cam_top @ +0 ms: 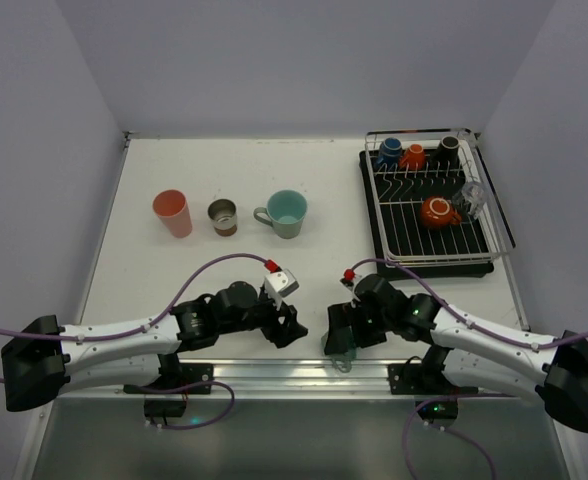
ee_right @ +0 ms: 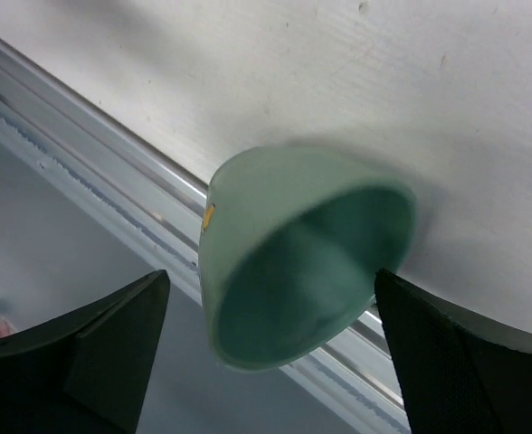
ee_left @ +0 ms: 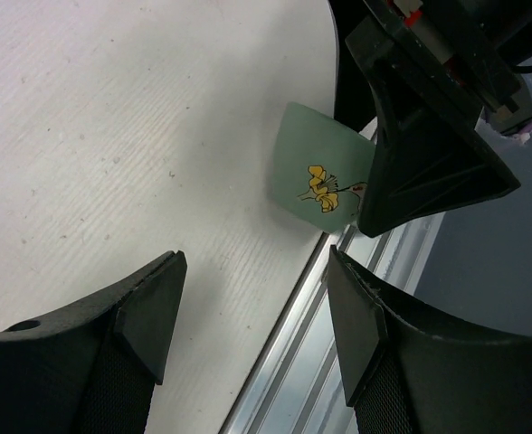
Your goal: Unload the cups from the dish rack
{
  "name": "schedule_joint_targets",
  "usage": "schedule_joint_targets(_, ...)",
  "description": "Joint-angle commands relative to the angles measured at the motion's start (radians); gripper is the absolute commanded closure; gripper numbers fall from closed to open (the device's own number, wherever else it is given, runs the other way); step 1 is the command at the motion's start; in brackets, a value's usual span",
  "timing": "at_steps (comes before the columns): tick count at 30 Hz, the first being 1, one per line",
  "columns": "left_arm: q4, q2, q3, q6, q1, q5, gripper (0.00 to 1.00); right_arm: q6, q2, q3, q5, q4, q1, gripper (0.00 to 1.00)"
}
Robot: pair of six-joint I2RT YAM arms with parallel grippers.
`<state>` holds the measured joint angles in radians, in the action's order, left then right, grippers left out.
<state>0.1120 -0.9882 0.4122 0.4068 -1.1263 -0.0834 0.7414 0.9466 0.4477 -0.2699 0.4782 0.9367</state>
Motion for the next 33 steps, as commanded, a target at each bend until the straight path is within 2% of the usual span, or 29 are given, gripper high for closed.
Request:
schedule_joint_targets(1,0.077,0.0,-0.015,0.024,0.002,0.022,0.3,0.032,-0.009,0.026,0.086,-0.073,0.008,0.07)
schedule_joint_targets(3,0.078,-0.001,-0.016,0.03,0.002,0.028,0.3,0.039,-0.025,0.025,0.11,-0.111,0.008,0.12)
schedule_joint_targets(4,0.075,-0.001,-0.015,0.033,0.002,0.039,0.3,0.039,-0.025,0.026,0.118,-0.119,0.008,0.19)
schedule_joint_targets(5,0.074,-0.001,-0.015,0.035,0.002,0.043,0.3,0.038,-0.022,0.031,0.117,-0.119,0.008,0.21)
schedule_joint_targets(7,0.064,0.0,-0.013,0.036,0.002,0.051,0.3,0.033,-0.009,0.048,0.126,-0.098,0.011,0.21)
schedule_joint_targets(11,0.064,-0.004,-0.016,0.04,0.002,0.062,0.3,0.041,-0.02,0.042,0.146,-0.07,0.014,0.07)
schedule_joint_targets(13,0.066,-0.006,-0.013,0.043,0.002,0.062,0.3,0.055,-0.011,0.034,0.14,-0.076,0.022,0.1)
schedule_joint_targets(17,0.064,-0.003,-0.016,0.049,0.002,0.07,0.3,0.124,-0.041,0.013,0.152,-0.134,0.05,0.49)
schedule_joint_targets(18,0.064,0.0,-0.018,0.05,0.002,0.074,0.3,0.136,-0.054,0.005,0.15,-0.15,0.054,0.67)
schedule_joint_targets(21,0.051,0.008,-0.018,0.058,0.002,0.077,0.3,0.187,-0.1,-0.032,0.158,-0.199,0.054,0.85)
schedule_joint_targets(22,0.048,0.013,-0.019,0.063,0.002,0.077,0.3,0.199,-0.111,-0.053,0.164,-0.21,0.056,0.96)
schedule_joint_targets(23,0.046,0.017,-0.019,0.066,0.002,0.077,0.3,0.228,-0.132,-0.063,0.175,-0.231,0.054,1.0)
schedule_joint_targets(25,0.044,0.029,-0.021,0.075,0.002,0.07,0.3,0.256,-0.152,-0.092,0.207,-0.265,0.054,1.0)
schedule_joint_targets(28,0.057,0.039,-0.016,0.086,0.002,0.045,0.3,0.323,-0.177,-0.115,0.242,-0.398,0.056,1.0)
schedule_joint_targets(29,0.063,0.039,-0.009,0.089,0.002,0.04,0.3,0.337,-0.178,-0.116,0.248,-0.511,0.054,1.0)
schedule_joint_targets(33,0.057,0.062,0.025,0.101,0.002,0.051,0.31,0.323,-0.146,-0.051,0.325,-0.625,0.054,1.0)
